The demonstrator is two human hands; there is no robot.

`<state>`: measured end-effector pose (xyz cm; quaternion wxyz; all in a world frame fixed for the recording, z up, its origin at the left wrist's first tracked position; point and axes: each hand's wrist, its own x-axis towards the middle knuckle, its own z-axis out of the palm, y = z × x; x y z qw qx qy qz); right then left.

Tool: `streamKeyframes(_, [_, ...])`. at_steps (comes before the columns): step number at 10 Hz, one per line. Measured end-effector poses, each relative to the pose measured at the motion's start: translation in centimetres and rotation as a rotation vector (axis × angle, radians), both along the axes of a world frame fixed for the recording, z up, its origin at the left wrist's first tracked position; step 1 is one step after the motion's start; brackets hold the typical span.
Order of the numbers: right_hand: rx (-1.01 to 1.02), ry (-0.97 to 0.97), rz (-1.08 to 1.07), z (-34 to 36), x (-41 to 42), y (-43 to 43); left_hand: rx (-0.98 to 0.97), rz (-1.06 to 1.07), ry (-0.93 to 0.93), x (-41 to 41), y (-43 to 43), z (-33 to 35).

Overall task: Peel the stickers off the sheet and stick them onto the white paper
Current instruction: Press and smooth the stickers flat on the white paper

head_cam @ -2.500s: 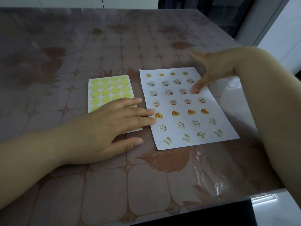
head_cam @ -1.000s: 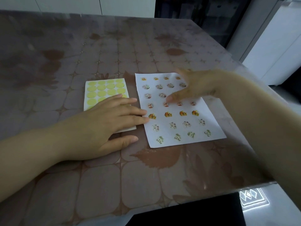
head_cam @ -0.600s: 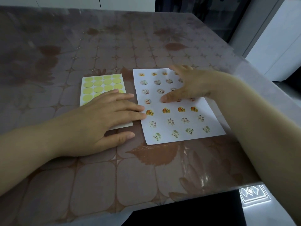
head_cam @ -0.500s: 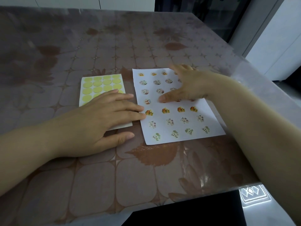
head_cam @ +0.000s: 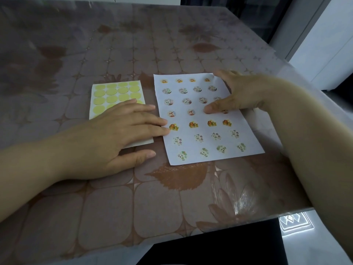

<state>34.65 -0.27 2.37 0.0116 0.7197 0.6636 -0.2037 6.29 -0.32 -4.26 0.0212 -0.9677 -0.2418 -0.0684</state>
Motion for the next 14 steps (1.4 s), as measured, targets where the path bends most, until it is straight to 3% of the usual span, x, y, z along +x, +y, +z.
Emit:
streamKeyframes(1, [-0.009, 0.132, -0.009, 0.4, 1.1, -0.2, 0.033, -0.029, -0.011, 0.3, 0.0, 0.1])
streamKeyframes(5, [-0.082, 0.184, -0.041, 0.6, 2.7, -0.3, -0.016, -0.004, -0.037, 0.0, -0.3, 0.3])
streamKeyframes(6, [-0.014, 0.213, -0.023, 0.5, 0.3, -0.8, 0.001, -0.018, -0.071, 0.3, -0.6, 0.6])
streamKeyframes(8, [0.189, 0.109, 0.189, -0.7, -5.7, -1.7, 0.052, -0.025, -0.046, 0.6, -0.5, 1.0])
streamKeyframes(10, [0.115, 0.046, 0.197, -1.5, -6.4, -1.2, -0.086, 0.03, -0.052, 1.3, -0.9, 1.8])
streamKeyframes(12, [0.094, 0.111, 0.1, 0.3, -3.8, -2.0, 0.148, -0.088, -0.092, 0.9, -1.0, 1.5])
streamKeyframes(14, [0.006, 0.005, 0.103, 0.2, -3.2, -1.8, 0.192, -0.133, -0.121, 1.5, -0.6, 1.5])
